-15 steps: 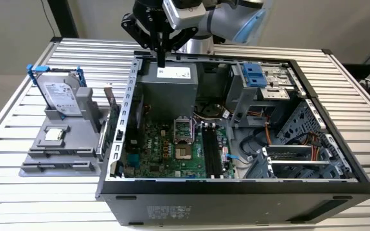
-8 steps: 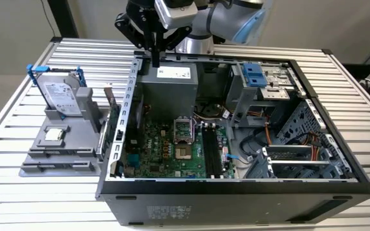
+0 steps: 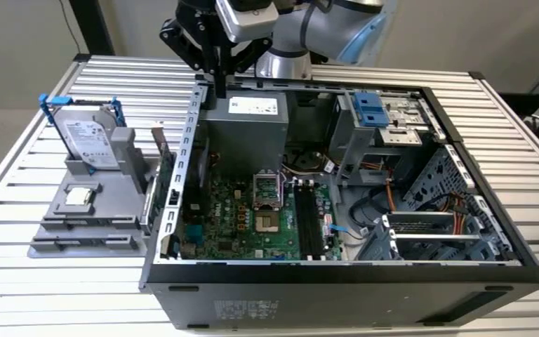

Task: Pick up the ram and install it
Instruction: 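Reach for the ram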

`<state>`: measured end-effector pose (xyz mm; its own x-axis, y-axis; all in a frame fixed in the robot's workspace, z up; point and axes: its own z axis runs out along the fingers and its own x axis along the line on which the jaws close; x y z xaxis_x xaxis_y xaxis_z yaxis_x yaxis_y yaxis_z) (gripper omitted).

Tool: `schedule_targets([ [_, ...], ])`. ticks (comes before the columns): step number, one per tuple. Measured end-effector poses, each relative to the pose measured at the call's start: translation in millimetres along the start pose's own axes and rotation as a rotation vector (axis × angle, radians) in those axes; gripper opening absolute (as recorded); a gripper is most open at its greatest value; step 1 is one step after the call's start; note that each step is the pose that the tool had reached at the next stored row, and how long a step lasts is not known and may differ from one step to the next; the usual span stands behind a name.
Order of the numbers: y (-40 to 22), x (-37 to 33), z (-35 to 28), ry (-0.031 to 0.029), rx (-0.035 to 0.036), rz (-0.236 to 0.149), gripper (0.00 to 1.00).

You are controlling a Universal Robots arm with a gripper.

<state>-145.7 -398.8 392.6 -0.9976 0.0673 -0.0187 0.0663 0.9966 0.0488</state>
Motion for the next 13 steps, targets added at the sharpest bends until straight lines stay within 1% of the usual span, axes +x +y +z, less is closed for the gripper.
schedule_targets([
  [13,-1.0,15.1,-0.4,0.0002,0.0,-0.002,0.0],
])
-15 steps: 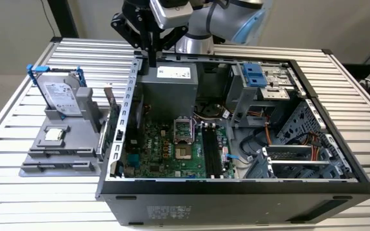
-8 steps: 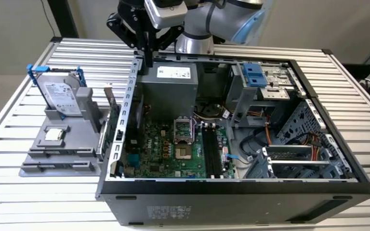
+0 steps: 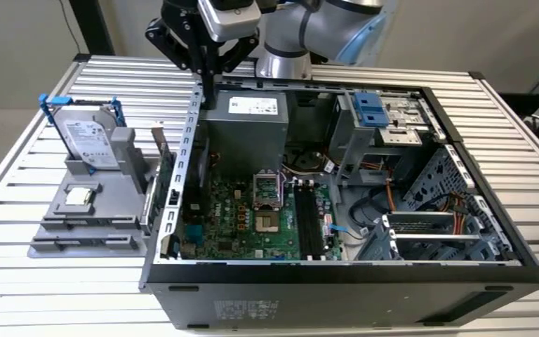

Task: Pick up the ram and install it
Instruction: 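Reach for the ram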

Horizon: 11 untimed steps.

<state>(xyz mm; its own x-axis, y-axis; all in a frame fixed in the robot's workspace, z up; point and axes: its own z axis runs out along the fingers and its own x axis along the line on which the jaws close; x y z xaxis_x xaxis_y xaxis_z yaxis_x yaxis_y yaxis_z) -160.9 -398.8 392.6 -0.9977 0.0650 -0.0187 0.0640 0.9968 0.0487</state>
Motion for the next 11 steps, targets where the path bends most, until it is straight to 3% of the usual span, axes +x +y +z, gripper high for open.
schedule_targets([
  [11,-1.4,22.4,-0.5,0.0003,-0.0001,-0.006,0.0],
])
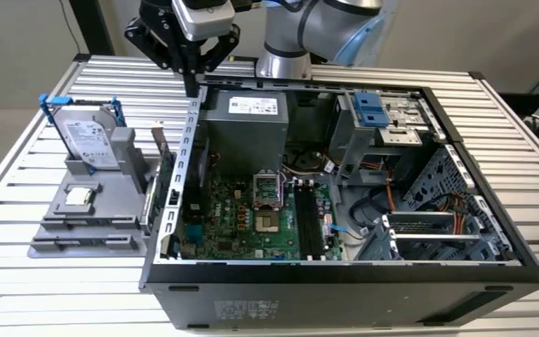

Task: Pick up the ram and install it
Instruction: 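Reach for the ram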

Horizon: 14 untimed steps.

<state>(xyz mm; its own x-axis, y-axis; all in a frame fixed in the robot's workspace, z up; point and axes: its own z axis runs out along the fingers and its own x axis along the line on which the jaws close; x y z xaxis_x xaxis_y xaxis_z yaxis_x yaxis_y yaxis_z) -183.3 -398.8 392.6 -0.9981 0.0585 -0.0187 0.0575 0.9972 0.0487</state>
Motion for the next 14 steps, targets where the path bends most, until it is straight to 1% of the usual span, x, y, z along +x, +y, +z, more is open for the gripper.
schedule_targets([
  [8,-1.0,18.3,-0.4,0.0005,-0.0003,-0.012,0.0],
  [14,-1.7,29.3,-0.6,0.0008,-0.0004,-0.017,0.0],
])
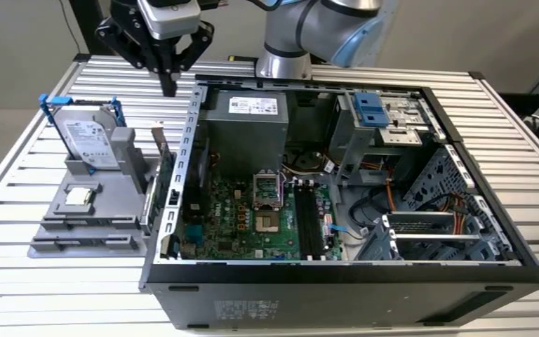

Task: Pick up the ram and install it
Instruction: 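Reach for the ram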

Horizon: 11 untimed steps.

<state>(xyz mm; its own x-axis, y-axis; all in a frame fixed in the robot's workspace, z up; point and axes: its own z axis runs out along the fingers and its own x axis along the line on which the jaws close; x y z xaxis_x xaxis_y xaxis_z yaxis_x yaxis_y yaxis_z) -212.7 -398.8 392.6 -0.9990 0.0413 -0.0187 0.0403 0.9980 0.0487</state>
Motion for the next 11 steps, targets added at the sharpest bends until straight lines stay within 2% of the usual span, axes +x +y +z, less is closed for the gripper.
schedule_targets([
  [11,-0.9,21.9,-0.3,0.0005,-0.0002,-0.012,0.0],
])
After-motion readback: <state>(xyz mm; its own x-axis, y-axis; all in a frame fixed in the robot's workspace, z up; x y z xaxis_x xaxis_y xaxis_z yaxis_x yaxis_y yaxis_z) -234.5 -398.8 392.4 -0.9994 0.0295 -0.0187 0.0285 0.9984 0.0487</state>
